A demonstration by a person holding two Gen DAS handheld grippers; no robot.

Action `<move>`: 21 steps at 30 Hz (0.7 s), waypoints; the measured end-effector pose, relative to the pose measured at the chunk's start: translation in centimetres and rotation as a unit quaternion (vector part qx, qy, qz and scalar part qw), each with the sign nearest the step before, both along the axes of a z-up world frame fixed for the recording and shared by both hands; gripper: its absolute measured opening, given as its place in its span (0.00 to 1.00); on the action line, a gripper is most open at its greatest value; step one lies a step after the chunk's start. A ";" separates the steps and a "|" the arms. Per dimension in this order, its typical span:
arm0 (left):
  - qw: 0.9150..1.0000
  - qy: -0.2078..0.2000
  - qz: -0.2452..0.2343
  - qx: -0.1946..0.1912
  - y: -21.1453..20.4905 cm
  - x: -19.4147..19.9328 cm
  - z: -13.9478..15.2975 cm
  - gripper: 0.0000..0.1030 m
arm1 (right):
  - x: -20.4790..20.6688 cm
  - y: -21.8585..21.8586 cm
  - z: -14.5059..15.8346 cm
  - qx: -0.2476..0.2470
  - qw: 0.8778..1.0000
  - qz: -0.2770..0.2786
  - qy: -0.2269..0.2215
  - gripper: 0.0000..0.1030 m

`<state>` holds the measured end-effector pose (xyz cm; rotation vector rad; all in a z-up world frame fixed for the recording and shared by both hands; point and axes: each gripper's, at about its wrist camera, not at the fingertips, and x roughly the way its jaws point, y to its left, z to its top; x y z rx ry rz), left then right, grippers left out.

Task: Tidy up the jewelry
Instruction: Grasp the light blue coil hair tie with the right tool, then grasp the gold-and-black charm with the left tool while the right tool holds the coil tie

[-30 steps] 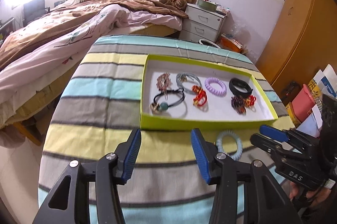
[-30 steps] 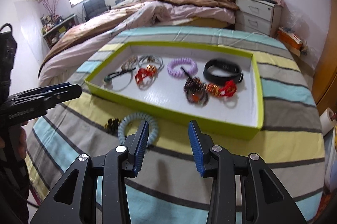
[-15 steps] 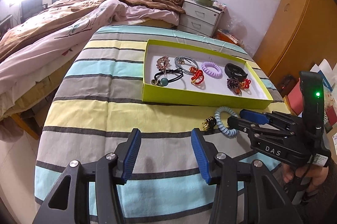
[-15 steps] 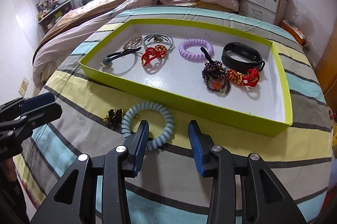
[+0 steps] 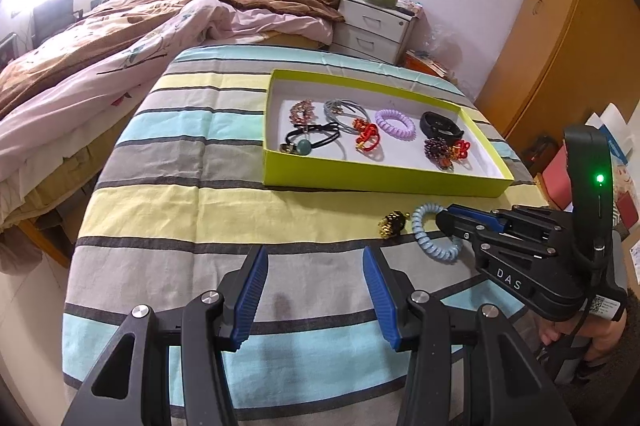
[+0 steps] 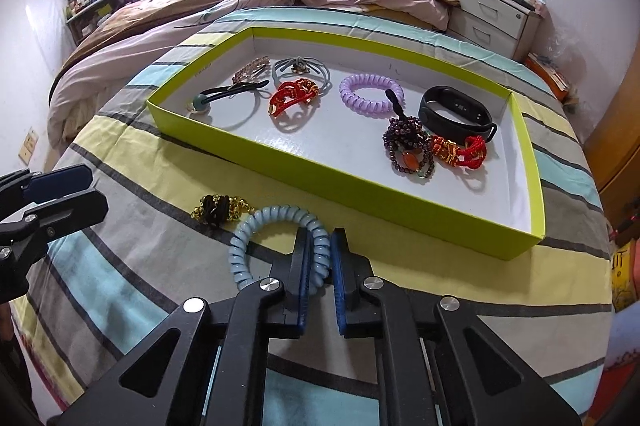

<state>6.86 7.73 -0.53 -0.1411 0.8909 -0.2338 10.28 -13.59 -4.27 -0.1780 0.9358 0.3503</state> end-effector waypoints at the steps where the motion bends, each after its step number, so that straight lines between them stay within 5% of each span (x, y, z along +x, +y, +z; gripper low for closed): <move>1: 1.000 0.001 -0.001 0.002 -0.2 0.1 0.0 0.48 | 0.0 -0.1 0.0 0.004 1.000 -0.002 0.001 0.10; 16: 0.998 0.015 -0.067 0.010 -4.4 2.5 -1.2 0.48 | -1.3 -3.9 2.2 0.052 0.997 -0.046 -0.022 0.09; 21: 0.995 0.013 -0.085 0.046 -6.4 3.4 -1.7 0.48 | -1.6 -4.7 2.3 0.056 0.997 -0.053 -0.026 0.09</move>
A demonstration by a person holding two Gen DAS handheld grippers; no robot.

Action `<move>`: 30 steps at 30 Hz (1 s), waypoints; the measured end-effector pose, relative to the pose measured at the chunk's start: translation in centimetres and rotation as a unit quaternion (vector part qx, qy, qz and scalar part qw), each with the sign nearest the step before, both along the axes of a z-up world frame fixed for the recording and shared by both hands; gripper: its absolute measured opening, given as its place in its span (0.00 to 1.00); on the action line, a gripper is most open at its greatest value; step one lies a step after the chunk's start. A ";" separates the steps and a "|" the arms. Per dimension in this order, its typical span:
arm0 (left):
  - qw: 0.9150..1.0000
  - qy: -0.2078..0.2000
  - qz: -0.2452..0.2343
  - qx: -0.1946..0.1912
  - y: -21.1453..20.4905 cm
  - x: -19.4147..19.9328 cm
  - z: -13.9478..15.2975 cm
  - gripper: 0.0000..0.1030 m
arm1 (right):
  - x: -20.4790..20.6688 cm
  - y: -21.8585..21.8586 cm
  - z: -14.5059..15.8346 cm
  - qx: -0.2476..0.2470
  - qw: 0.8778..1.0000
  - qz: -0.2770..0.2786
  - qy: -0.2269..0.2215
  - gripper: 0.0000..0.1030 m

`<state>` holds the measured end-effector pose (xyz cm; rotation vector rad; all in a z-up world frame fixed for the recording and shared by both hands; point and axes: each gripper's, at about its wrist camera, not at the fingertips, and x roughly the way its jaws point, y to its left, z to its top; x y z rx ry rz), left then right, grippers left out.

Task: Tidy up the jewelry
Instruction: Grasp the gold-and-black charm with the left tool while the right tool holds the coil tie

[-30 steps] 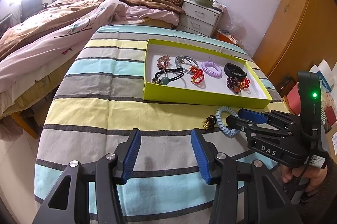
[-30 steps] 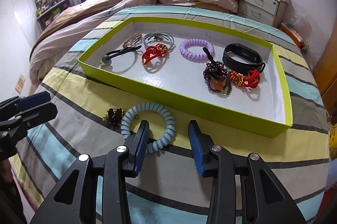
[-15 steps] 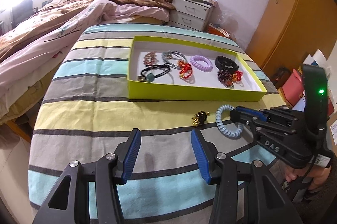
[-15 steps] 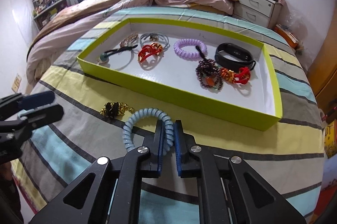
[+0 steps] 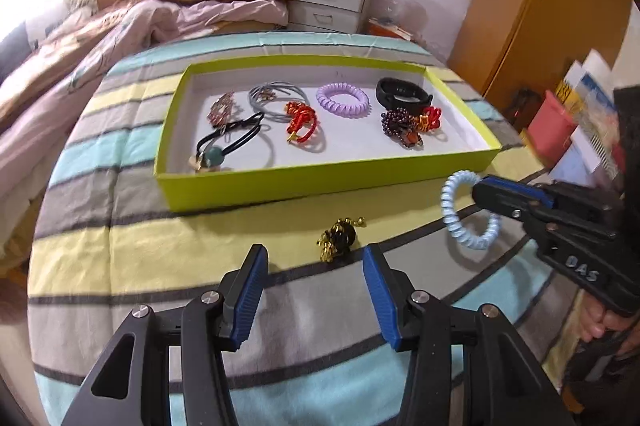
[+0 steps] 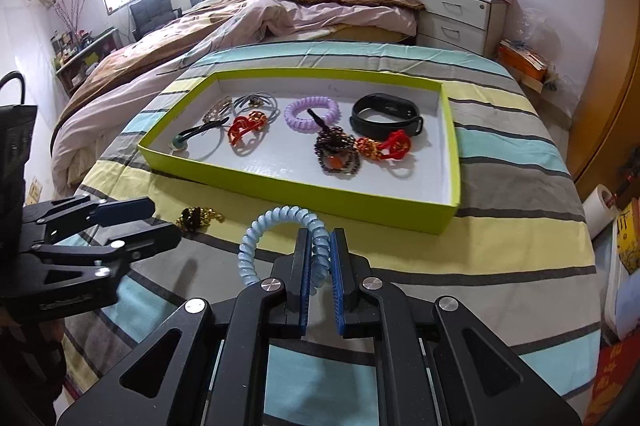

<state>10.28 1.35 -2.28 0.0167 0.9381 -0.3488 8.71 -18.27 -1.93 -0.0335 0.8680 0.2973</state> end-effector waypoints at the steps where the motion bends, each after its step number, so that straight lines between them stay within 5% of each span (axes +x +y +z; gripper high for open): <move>1: 1.000 0.000 -0.006 -0.001 -0.3 0.2 -0.1 0.48 | 0.1 -0.1 -0.1 0.000 1.000 -0.001 0.001 0.09; 10: 0.998 -0.007 -0.022 0.050 -2.3 0.8 -0.7 0.48 | 0.1 -1.1 -0.3 0.011 1.000 -0.004 0.002 0.09; 20: 0.999 -0.010 -0.021 0.047 -2.3 0.7 -0.6 0.21 | 0.3 -1.8 -0.2 0.023 1.000 -0.005 0.000 0.09; 30: 0.999 -0.011 -0.013 0.042 -2.0 0.7 -0.3 0.19 | 0.3 -2.2 -0.1 0.023 1.000 -0.006 -0.002 0.09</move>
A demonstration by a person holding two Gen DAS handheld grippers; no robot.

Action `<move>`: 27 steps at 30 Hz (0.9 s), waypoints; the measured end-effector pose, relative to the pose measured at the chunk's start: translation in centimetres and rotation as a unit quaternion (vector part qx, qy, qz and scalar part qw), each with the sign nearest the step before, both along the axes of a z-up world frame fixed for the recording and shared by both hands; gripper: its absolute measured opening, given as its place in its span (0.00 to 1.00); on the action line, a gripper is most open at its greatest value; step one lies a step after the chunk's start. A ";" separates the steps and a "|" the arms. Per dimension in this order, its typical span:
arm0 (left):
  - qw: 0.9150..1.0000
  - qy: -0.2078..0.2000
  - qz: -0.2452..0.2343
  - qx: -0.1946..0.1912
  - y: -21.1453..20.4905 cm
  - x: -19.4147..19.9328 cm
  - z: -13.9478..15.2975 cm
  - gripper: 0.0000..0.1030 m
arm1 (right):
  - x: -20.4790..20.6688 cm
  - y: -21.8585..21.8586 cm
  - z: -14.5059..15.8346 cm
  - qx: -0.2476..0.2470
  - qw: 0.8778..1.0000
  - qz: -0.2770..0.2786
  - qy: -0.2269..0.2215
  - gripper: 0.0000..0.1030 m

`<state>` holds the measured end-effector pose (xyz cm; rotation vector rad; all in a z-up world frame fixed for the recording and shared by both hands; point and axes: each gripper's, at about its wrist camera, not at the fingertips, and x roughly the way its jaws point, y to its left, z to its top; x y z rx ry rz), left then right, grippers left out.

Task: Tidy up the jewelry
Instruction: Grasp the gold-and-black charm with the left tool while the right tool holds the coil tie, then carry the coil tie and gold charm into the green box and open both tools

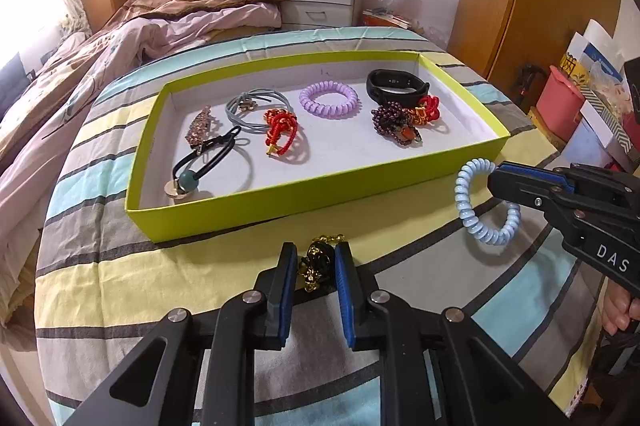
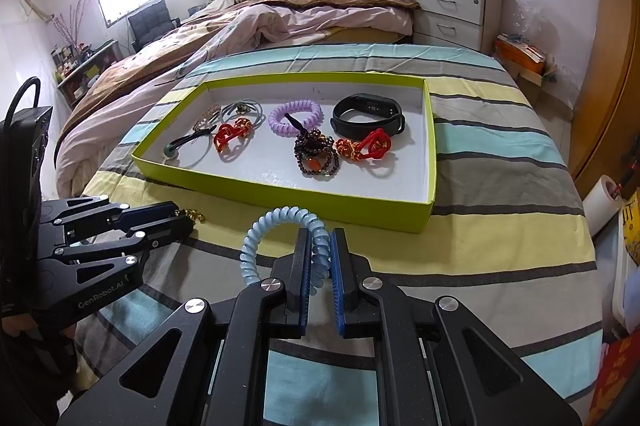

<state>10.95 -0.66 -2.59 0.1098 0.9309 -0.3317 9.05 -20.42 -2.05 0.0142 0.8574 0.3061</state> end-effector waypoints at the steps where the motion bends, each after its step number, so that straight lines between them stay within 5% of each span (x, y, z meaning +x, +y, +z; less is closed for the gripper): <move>1: 1.000 -0.001 0.000 -0.001 0.0 0.0 0.1 0.19 | 0.0 0.0 0.1 0.001 1.000 0.000 -0.001 0.09; 27: 0.998 -0.054 0.026 -0.030 1.0 0.2 5.3 0.19 | 1.4 0.3 3.8 0.001 0.999 0.001 -0.044 0.09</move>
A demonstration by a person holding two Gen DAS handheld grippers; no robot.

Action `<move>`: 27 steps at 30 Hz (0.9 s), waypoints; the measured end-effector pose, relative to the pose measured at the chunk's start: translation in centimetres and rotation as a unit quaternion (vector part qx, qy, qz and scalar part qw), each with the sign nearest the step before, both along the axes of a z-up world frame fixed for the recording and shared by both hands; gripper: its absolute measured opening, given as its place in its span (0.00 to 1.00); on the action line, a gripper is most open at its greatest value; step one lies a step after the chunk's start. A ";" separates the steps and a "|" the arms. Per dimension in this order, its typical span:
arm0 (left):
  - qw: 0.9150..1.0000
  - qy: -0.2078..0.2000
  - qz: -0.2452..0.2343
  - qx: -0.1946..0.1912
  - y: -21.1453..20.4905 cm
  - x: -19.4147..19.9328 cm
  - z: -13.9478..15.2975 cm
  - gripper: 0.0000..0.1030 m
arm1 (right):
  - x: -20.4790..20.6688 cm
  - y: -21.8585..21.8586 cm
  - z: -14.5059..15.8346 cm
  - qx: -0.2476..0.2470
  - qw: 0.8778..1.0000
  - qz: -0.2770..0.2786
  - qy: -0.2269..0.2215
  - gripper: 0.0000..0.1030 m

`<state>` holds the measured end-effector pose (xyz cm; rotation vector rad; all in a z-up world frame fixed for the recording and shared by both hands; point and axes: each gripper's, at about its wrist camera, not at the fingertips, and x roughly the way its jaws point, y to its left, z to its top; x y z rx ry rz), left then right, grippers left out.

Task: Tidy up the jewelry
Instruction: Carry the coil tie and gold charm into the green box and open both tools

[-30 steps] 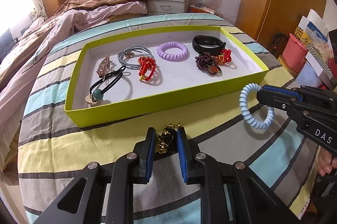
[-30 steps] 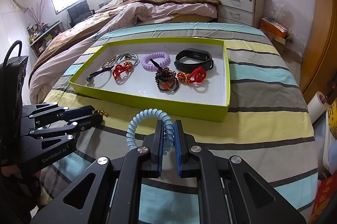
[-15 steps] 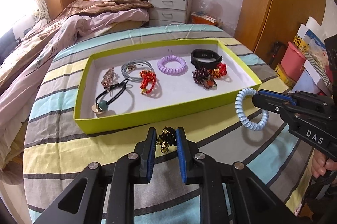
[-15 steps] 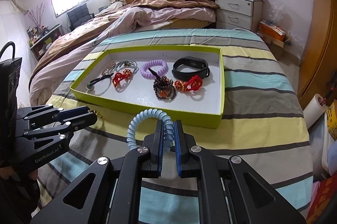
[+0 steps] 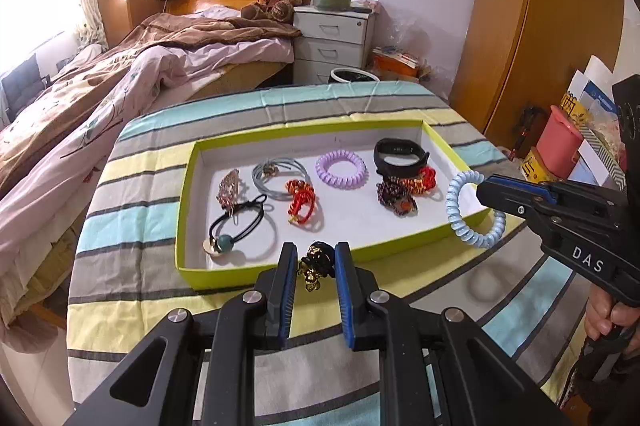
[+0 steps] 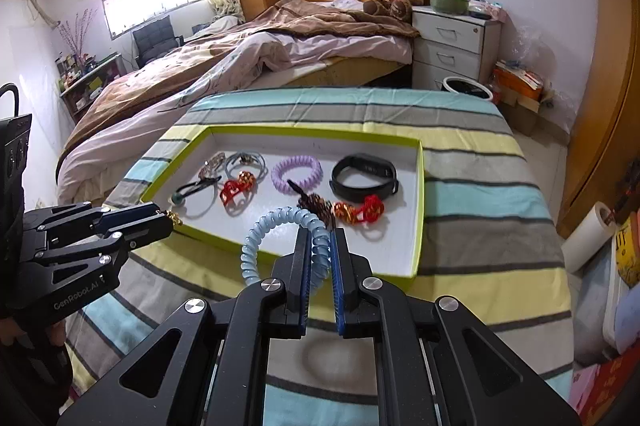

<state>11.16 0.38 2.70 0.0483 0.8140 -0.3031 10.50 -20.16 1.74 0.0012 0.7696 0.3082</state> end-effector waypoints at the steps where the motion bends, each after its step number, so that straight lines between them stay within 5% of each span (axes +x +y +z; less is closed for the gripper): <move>1: 1.000 -0.002 -0.001 -0.001 0.0 0.0 0.1 0.19 | 0.1 0.1 0.2 0.000 1.000 0.000 -0.002 0.09; 19: 1.000 -0.021 0.012 -0.019 0.4 2.1 2.1 0.19 | 4.3 0.8 2.2 0.001 1.000 0.014 -0.010 0.09; 27: 1.000 -0.003 0.009 -0.025 -0.4 3.8 0.7 0.19 | 8.7 1.9 1.5 0.001 0.999 0.031 0.012 0.09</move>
